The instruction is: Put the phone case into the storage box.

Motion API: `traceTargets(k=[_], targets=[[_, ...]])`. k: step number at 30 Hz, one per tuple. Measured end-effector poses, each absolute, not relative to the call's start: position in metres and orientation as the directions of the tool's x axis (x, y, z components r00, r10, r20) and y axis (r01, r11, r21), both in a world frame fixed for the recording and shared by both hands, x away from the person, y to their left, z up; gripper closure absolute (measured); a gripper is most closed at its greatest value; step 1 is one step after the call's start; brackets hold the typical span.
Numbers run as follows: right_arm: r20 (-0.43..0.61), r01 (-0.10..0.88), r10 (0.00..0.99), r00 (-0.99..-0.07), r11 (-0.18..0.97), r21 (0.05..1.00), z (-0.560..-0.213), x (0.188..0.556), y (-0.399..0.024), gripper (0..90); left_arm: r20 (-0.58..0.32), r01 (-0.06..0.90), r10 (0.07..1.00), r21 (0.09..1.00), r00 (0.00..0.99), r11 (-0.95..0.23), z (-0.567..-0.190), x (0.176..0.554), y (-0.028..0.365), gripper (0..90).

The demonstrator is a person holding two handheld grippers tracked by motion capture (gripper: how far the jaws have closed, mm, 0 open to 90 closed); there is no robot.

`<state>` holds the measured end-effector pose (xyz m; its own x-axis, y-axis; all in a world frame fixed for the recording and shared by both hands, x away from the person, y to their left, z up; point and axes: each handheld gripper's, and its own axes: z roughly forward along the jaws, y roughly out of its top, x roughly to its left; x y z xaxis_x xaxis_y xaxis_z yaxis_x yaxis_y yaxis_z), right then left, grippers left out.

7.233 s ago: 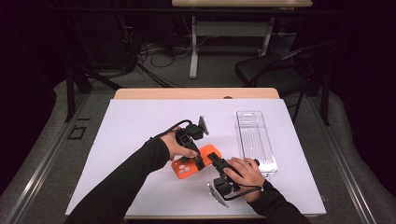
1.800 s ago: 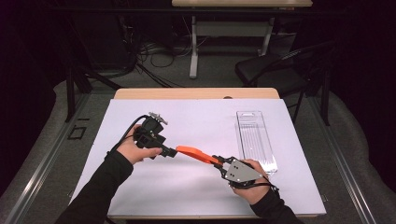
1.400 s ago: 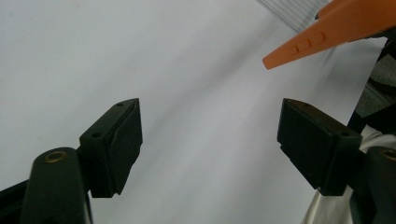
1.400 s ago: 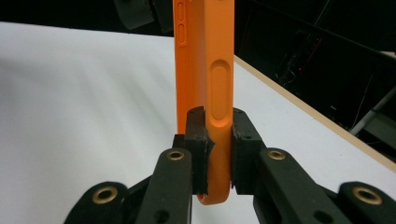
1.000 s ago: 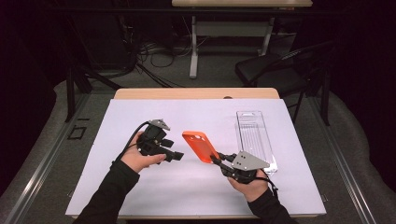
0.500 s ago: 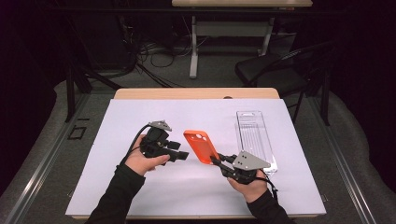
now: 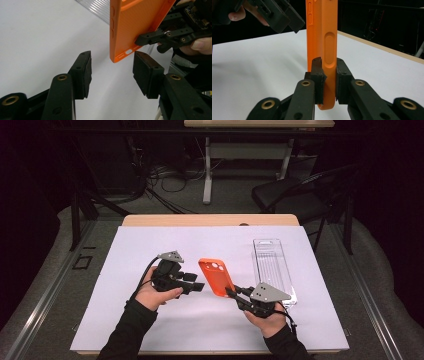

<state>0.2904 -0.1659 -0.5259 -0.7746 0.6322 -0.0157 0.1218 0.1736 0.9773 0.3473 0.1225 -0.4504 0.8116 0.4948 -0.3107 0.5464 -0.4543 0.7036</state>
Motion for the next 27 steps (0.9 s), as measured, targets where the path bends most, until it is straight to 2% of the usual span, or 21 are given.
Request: traceTargets(k=[23,27], targets=[[0.043,0.157,0.606,-0.794,0.136,0.978,-0.5312,0.2891,-0.1623,80.5,-0.356,0.549,0.457,0.726,0.815,-0.414,-0.4574,0.3463,0.1211,51.2],[0.056,0.165,0.6,-0.798,0.129,0.978,-0.5314,0.2887,-0.162,80.6,-0.36,0.548,0.451,0.729,0.817,-0.409,-0.458,0.3459,0.1208,54.4]])
